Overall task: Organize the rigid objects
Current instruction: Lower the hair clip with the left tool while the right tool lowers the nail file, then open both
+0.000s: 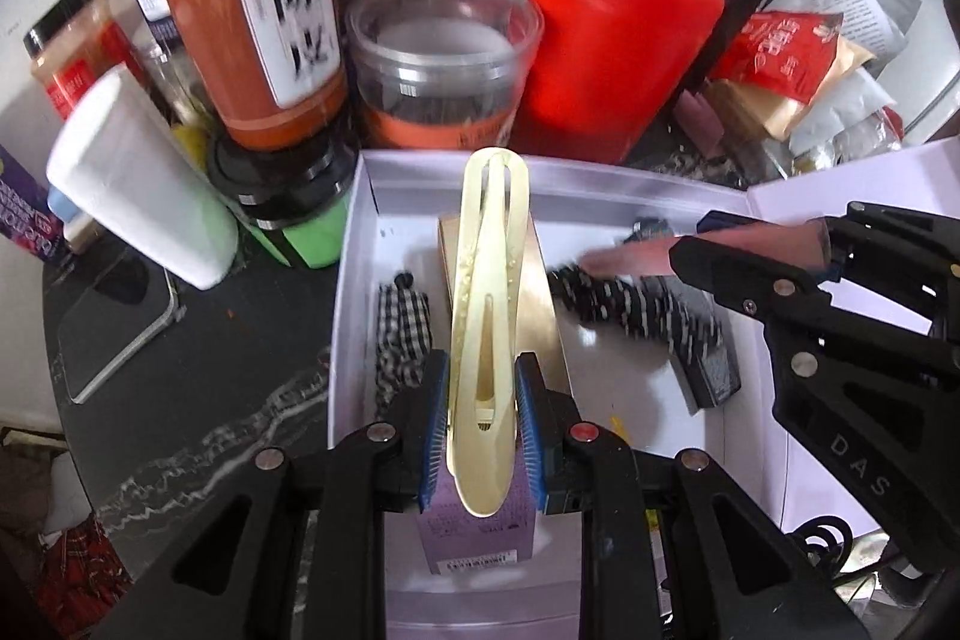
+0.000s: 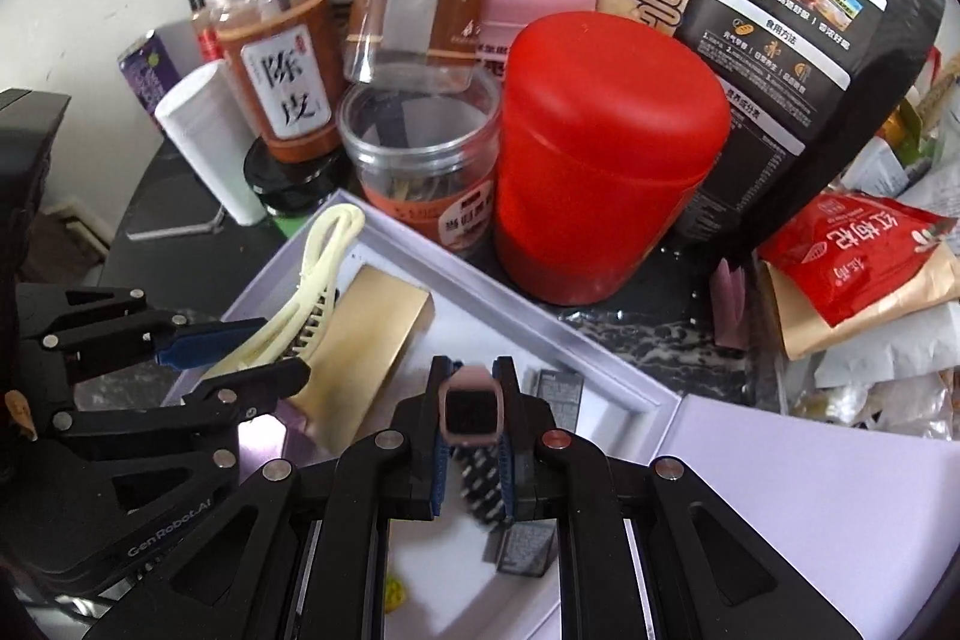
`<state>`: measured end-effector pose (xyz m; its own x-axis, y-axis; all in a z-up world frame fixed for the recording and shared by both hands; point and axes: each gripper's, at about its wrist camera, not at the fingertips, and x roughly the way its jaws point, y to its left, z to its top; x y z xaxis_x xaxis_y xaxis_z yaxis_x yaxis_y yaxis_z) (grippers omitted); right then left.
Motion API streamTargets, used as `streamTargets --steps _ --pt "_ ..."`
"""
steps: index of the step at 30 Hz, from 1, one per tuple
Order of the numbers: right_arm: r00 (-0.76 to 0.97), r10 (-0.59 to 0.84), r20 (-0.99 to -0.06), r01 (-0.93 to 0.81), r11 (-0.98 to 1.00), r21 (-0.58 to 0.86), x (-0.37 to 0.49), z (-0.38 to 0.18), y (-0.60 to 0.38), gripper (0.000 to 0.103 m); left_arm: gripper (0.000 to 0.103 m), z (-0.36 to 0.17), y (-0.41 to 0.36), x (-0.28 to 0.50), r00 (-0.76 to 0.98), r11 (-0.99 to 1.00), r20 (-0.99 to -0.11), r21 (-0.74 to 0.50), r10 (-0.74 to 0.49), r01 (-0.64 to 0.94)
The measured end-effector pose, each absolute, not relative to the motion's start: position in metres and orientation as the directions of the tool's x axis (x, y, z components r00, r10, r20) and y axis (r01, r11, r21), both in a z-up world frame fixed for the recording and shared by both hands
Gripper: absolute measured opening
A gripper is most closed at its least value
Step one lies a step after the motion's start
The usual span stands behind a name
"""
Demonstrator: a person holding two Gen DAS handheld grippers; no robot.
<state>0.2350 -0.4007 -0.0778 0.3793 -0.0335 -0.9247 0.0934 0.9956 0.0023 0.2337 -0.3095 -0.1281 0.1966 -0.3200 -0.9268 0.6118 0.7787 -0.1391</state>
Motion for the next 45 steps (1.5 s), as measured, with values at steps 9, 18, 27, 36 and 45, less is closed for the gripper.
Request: streamTargets --steps 9,18,27,36,45 --pt "0.279 0.009 -0.960 0.114 0.993 0.042 0.211 -0.105 -0.399 0.013 0.022 -0.144 -0.305 0.218 0.162 0.785 -0.937 -0.157 -0.310 0.599" --pt "0.229 0.025 -0.973 0.147 0.987 0.060 0.201 -0.122 -0.398 0.013 0.022 -0.144 -0.305 0.213 0.196 0.799 -0.937 -0.122 -0.288 0.589" --pt "0.220 0.009 -0.975 0.147 0.988 0.042 0.204 -0.123 -0.396 0.014 0.022 -0.142 -0.308 0.214 0.238 0.811 -0.937 -0.073 -0.255 0.580" --pt "0.232 -0.023 -0.972 0.163 0.986 0.015 0.201 -0.105 -0.404 0.027 0.022 -0.133 -0.302 0.219 0.222 0.823 -0.944 -0.082 -0.245 0.562" --pt "0.233 -0.044 -0.971 0.196 0.981 0.002 0.193 -0.086 -0.410 0.036 0.081 -0.119 -0.293 0.215 0.232 0.843 -0.949 -0.061 -0.215 0.534"
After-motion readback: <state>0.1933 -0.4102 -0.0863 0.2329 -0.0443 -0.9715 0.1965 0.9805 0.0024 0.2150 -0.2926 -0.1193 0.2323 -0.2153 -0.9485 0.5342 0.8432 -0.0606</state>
